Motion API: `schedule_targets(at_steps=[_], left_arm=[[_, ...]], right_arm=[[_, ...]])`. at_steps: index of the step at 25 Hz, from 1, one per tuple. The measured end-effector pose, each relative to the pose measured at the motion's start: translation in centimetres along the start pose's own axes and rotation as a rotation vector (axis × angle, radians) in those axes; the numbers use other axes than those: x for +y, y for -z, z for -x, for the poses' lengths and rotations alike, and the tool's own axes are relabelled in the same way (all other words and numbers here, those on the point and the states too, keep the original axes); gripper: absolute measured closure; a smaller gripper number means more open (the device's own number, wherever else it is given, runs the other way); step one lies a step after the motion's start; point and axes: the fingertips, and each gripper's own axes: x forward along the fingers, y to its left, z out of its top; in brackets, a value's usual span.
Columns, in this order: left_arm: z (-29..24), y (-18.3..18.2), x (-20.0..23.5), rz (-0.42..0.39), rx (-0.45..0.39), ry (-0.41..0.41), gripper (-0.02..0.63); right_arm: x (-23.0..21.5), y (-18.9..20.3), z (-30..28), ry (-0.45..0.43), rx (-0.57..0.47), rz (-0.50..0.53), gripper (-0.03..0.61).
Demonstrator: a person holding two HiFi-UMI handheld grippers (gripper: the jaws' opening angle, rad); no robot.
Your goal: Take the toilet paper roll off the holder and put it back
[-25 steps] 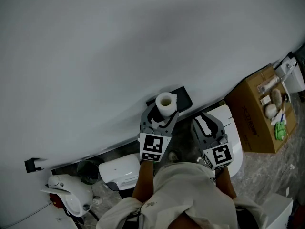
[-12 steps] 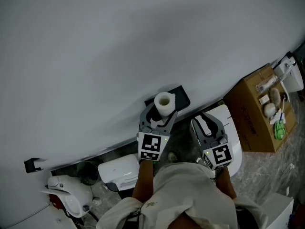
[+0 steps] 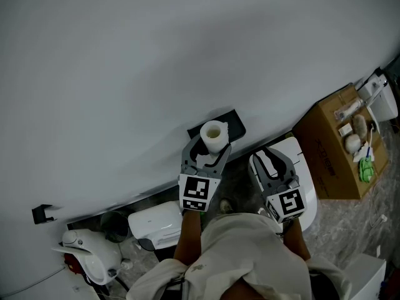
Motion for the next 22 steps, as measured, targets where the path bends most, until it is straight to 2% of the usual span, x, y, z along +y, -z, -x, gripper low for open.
schedule_targets(at_steps=[12,22], left_arm=[[2.3,-1.6,-1.8,-0.018,-0.041,-0.027,0.305],[3.7,-1.9,-3.8,-0.052,-0.039,-0.042,0.305]], right_arm=[[0.0,-0.2,2.2,-0.026,-0.017,0.024,0.476],[-0.7,-0.2,3.3,-0.059,-0.029,0.021,0.476]])
